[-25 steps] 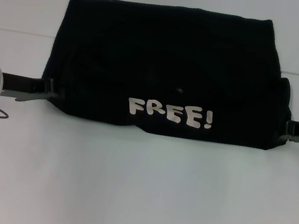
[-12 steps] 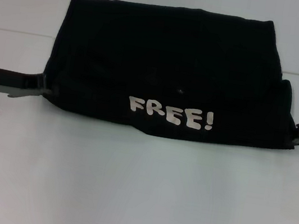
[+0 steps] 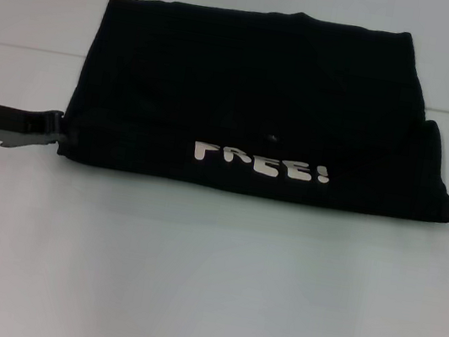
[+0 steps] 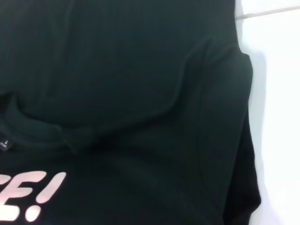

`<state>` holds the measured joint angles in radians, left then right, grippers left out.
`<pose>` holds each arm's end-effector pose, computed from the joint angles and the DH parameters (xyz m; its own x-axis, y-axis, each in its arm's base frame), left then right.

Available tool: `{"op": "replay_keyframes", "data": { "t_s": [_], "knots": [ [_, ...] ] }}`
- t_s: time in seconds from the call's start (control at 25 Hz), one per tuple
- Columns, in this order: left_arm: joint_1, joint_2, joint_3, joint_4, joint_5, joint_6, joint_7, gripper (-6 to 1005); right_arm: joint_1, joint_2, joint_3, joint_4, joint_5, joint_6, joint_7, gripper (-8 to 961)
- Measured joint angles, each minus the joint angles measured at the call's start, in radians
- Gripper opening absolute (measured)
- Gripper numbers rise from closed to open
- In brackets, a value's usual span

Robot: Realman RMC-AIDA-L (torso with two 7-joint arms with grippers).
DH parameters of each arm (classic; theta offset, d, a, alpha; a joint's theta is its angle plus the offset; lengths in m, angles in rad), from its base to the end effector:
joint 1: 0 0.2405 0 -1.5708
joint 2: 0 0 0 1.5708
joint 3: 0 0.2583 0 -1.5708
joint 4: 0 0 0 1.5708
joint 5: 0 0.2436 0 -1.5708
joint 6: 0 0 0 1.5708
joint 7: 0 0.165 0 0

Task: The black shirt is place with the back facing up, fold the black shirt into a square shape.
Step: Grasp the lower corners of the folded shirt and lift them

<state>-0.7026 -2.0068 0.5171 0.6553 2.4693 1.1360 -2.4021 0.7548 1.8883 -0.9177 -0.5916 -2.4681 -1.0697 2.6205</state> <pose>-0.3287 0.4480 0.0319 0.1892 0.8247 0.5329 0.9726 -0.0828 -0.2171 0.3190 0.4693 0.0381 0.2723 -0.8899 -0.3658 -0.9016 -0.1032 -0.4202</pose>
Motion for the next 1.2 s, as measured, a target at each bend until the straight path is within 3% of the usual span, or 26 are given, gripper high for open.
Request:
{"op": "replay_keyframes", "data": {
  "t_s": [0.2,0.4,0.84,1.2],
  "knots": [
    [-0.005,0.003,0.006,0.002,0.005,0.046,0.005,2,0.008,-0.004,0.012,-0.002,0.0,-0.054,-0.004,35],
    [-0.014,0.017,0.007,0.046,0.043,0.228,0.001,2,0.003,-0.033,0.01,-0.014,-0.001,-0.201,0.0,35],
    [-0.022,0.027,0.008,0.114,0.208,0.582,0.008,3,-0.102,-0.048,0.008,-0.161,-0.01,-0.559,-0.012,34],
    [0.014,0.007,0.025,0.115,0.281,0.796,0.057,3,-0.151,-0.014,0.014,-0.161,-0.09,-0.743,-0.093,33]
  ]
}}
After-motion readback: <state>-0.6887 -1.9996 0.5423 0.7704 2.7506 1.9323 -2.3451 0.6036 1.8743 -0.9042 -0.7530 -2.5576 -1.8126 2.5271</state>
